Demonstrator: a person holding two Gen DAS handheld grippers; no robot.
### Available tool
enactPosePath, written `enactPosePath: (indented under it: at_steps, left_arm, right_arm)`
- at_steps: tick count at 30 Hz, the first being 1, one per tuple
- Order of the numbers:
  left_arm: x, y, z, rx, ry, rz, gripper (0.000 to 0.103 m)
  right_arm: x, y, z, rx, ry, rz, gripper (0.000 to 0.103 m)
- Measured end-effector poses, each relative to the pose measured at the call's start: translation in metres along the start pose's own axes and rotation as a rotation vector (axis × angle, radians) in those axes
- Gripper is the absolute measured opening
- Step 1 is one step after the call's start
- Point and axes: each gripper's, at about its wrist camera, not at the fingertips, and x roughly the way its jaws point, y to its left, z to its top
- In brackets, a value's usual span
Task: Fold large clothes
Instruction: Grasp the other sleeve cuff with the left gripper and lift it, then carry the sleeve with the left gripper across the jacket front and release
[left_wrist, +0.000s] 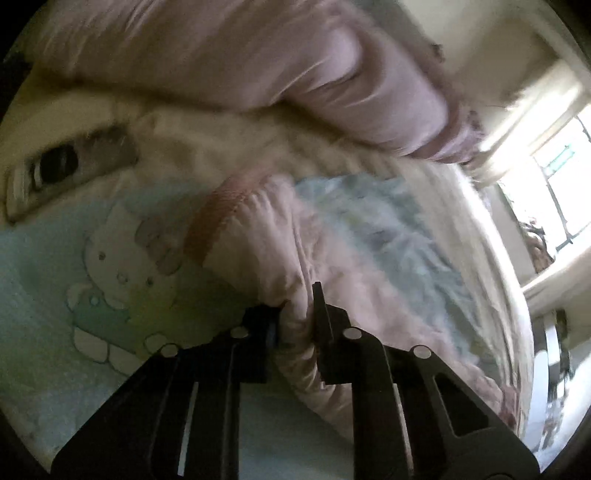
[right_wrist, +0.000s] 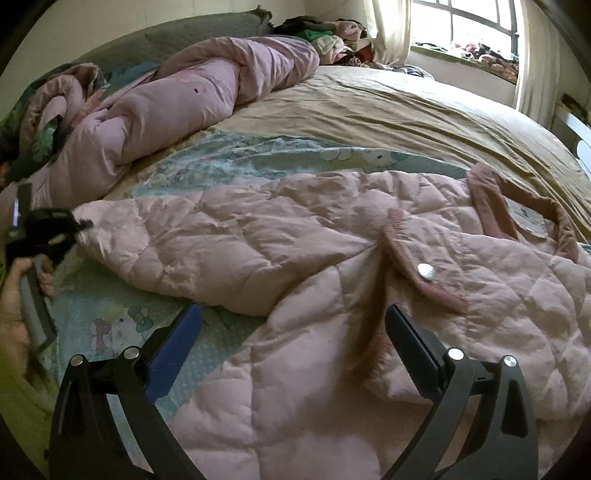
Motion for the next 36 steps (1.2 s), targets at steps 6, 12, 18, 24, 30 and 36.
enactPosePath:
  at_steps: [6, 12, 18, 24, 30, 36]
  left_arm:
    - [-0.058, -0.055, -0.001, 0.146, -0.098, -0.062, 0.007]
    - [-0.104, -0.111, -0.012, 0.226, -0.143, -0.145, 0.006]
    - [-0.153, -0.168, -0.027, 0.315, -0.192, -0.217, 0.006]
    - [-0.193, -0.225, -0.056, 0.402, -0.213, -0.276, 0.006]
    - [-0.217, -0.273, -0.094, 0.503, -0.22, -0.337, 0.005]
    - [-0.228, -0.309, -0.131, 0.588, -0.199, -0.384, 0.005]
  right_arm:
    - [-0.032, -0.032, -0.005, 0.068, -0.033, -0.02, 0.099]
    - [-0.072, -0.063, -0.012, 0.109, -0.08, -0.059, 0.099]
    - [-0.121, -0.1, -0.021, 0.174, -0.133, -0.095, 0.099]
    - [-0.169, -0.138, -0.032, 0.22, -0.186, -0.134, 0.099]
    - [-0.208, -0.179, -0.049, 0.266, -0.229, -0.179, 0.099]
    - [-0.235, -0.214, -0.068, 0.323, -0.256, -0.206, 0.099]
